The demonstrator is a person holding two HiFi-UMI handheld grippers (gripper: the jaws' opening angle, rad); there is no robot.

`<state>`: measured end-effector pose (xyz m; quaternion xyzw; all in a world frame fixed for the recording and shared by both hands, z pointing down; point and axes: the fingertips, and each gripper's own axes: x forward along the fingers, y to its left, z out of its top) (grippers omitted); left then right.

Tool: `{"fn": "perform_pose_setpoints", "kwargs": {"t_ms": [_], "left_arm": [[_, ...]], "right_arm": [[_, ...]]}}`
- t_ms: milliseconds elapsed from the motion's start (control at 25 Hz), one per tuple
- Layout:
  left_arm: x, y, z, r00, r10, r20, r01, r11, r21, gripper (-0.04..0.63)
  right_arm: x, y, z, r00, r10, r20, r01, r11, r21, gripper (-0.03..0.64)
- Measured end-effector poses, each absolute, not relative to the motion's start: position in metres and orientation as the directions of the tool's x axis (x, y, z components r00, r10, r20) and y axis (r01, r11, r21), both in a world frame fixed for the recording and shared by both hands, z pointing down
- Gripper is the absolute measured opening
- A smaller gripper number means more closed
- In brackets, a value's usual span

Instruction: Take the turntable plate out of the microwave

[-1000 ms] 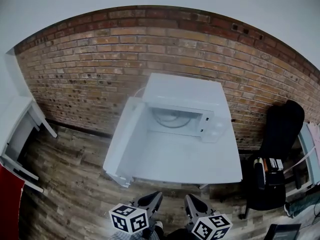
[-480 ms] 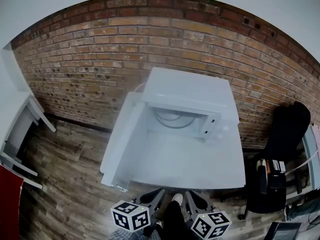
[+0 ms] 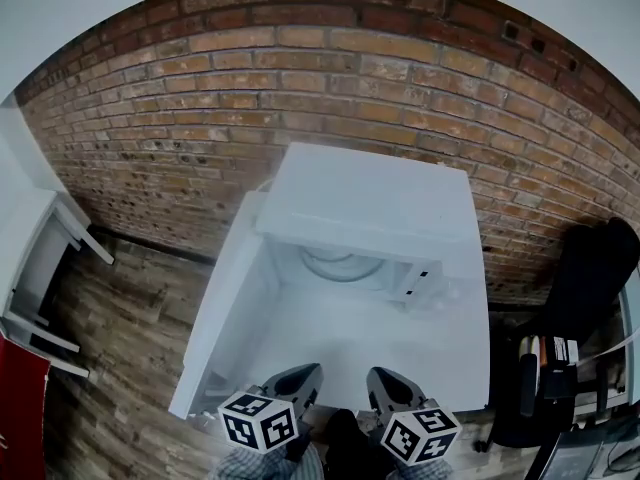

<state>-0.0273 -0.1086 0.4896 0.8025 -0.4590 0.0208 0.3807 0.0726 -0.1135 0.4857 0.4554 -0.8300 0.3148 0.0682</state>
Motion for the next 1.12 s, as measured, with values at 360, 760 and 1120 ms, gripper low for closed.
{"fn": "perform_pose_setpoints", "kwargs": {"t_ms": [360, 760, 1120], "left_arm": [[-0.022, -0.190, 0.500, 0.479, -0.772, 0.419, -0.777, -0.151, 0.611, 0.009], [-0.031, -0.225, 0.508, 0.447, -0.769, 0.457, -0.780, -0.085, 0.620, 0.009], [-0.035, -0.254, 0.516, 0.531, -0.702, 0.475, -0.765, -0.155, 0.625, 0.009]], "right_arm": [[0.077, -0.200, 0.516, -0.651, -0.625, 0.431, -0.739, 0.391, -0.549, 0.020], [0.067, -0.265, 0.543, -0.652, -0.639, 0.408, -0.657, 0.209, -0.724, 0.020], [0.048, -0.312, 0.560, -0.606, -0.673, 0.425, -0.644, 0.101, -0.758, 0.025]]}}
